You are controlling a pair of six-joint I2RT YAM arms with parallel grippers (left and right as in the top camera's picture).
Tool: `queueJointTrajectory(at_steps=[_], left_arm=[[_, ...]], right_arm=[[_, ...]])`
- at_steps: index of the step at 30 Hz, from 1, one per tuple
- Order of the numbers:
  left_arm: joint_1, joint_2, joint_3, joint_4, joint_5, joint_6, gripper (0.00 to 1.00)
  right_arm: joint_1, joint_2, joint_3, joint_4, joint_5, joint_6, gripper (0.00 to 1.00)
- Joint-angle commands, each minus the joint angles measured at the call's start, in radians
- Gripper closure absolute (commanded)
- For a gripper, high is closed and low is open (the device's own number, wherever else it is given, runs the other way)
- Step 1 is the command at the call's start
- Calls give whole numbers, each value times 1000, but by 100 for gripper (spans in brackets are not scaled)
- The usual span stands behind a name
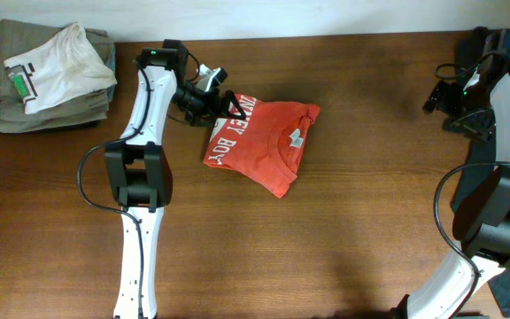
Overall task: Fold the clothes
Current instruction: 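Grasp the folded orange shirt with the left gripper and lift it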
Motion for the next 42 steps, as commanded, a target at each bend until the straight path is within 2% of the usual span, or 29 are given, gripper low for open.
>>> queueJointTrajectory(at_steps=[1,2,4,6,7,13,18,22,32,38,42], left_arm=[[-33,70,1,-3,-58,18,6],[-41,76,1,-3,-58,18,11],[-52,81,1,-3,-76,18,43],[-56,81,1,-3,-106,8,85],[-57,81,3,-2,-133,-30,96],[-31,81,69,5,-193,-54,99],[27,81,317,-30,-418,-98,99],[92,81,480,-1,-472,-102,99],[190,77,489,195,-487,-104,99],[237,47,489,269,-517,-187,99],[266,-14,489,298,-555,-189,99]], right_arm=[[1,-8,6,0,12,5,1],[0,-8,6,0,13,5,1],[0,-8,6,0,13,4,1],[0,-8,6,0,13,4,1],[1,-8,6,0,13,4,1],[0,-8,6,0,13,5,1],[0,-8,6,0,13,5,1],[1,-8,6,0,12,4,1],[1,-8,6,0,13,5,1],[1,-8,6,0,13,4,2],[1,-8,6,0,13,4,1]])
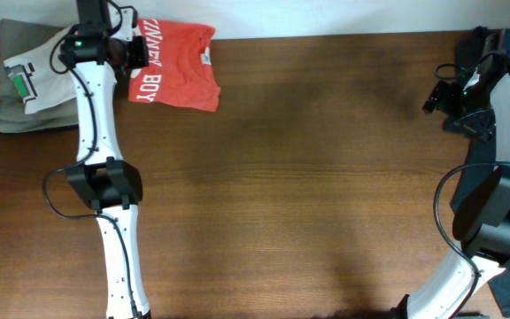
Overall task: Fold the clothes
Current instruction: 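Grasp the folded orange shirt with the left gripper and lift it, then carry the shirt to the top-left clothes stack with the left gripper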
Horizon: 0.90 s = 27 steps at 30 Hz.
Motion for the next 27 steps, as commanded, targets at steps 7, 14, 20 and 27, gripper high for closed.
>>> queueJointTrajectory(at_steps=[7,14,20,27], left_arm=[[97,-195,15,50,-43,-87,99],[161,-223,14,71,-45,-129,99],[210,-223,-16,64,-129,-167,99],[235,-221,-119,134,-211,-167,99]], right_arm=[[1,-8,6,0,13,5,1],[1,-8,6,0,13,5,1],[1,-8,6,0,13,5,1],[1,-8,6,0,13,5,1]])
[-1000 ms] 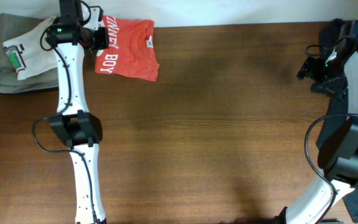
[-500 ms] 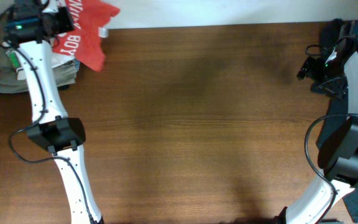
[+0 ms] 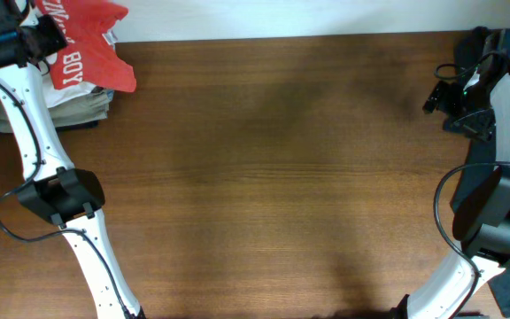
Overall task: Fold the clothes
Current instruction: 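Carry the shirt to the top-left clothes stack with the left gripper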
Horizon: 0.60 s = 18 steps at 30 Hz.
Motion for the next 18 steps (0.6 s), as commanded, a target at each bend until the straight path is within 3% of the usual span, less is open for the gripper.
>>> queueJointTrajectory(at_steps=[1,7,15,18], left_arm=[[19,-41,-74,70,-71,-13,99],[56,-41,-170,198,-257,-13,99],[123,-41,-182,192,-267,-13,98],[133,-41,-224,203,-267,-13,90]], right_arm=[[1,-8,6,0,13,5,1],[1,-8,6,0,13,5,2],[1,-8,6,0,13,5,1],[1,-8,6,0,13,5,1]])
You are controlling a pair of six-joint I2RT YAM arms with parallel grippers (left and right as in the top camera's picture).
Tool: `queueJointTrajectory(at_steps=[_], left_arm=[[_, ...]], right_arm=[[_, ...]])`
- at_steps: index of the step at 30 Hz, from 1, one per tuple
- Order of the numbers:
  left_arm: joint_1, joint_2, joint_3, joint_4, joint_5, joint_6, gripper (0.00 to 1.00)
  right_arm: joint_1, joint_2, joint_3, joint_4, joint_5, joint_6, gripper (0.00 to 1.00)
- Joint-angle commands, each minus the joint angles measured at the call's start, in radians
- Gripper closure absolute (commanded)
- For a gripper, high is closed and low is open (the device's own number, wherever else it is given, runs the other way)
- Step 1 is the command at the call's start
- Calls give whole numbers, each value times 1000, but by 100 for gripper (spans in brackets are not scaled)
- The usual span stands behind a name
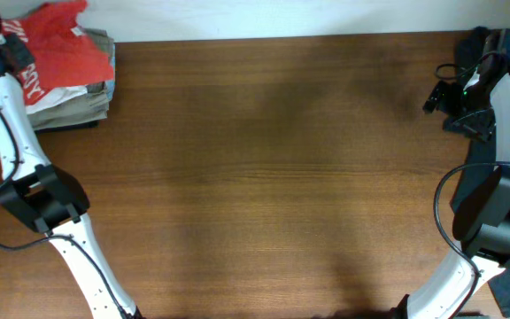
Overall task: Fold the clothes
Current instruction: 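Carry the shirt to the top-left clothes stack with the left gripper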
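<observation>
The folded red T-shirt (65,49) with white lettering hangs over the stack of folded clothes (69,102) at the table's far left corner. My left gripper (11,55) is at the shirt's left edge and shut on it. A white garment and olive ones of the stack show below the red shirt. My right gripper (432,99) stays at the far right edge of the table, away from all clothes; its jaws are too small to read.
The brown wooden table (282,177) fills the view. A dark garment lies left of the stack. A blue cloth shows at the lower right corner beside the right arm's base.
My left gripper has moved the red shirt further left and a little down, so it now covers most of the stack. The right arm has not moved.
The folded red shirt lay mid-table with my left gripper at its left edge. Then it was held near the table's far edge, right of the stack. Later it hung over the stack's right part, and now it sits squarely above the stack.
</observation>
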Motion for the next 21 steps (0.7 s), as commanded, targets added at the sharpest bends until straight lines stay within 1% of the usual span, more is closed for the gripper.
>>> queueJointTrajectory(at_steps=[1,5,6,7,8,9,10,11,13,16,18,19,20,21], left_arm=[[18,-41,-61,23,-39,-9,90],[18,-41,-164,79,-39,-9,89],[18,-41,-183,91,-38,-9,87],[18,-41,-202,105,-37,-9,78],[18,-41,-211,107,-36,-8,53],[18,-41,-216,108,-36,-8,31],[18,-41,-216,109,-36,-8,19],[20,-41,-216,115,-37,3,18],[23,-53,-214,115,-39,19,13],[27,-90,-214,114,-39,21,13],[26,-145,-214,115,-33,21,13],[24,-180,-214,116,-3,21,15],[22,-199,-214,116,34,21,21],[22,-221,-214,114,109,21,31]], right_arm=[[1,-8,6,0,13,5,1],[1,-8,6,0,13,5,1],[1,-8,6,0,13,5,1],[1,-8,6,0,13,5,1],[1,-8,6,0,13,5,1],[1,-8,6,0,13,5,1],[1,-8,6,0,13,5,1],[1,-8,6,0,13,5,1],[1,-8,6,0,13,5,1],[1,-8,6,0,13,5,1],[1,-8,6,0,13,5,1],[1,-8,6,0,13,5,1],[1,-8,6,0,13,5,1],[1,-8,6,0,13,5,1]])
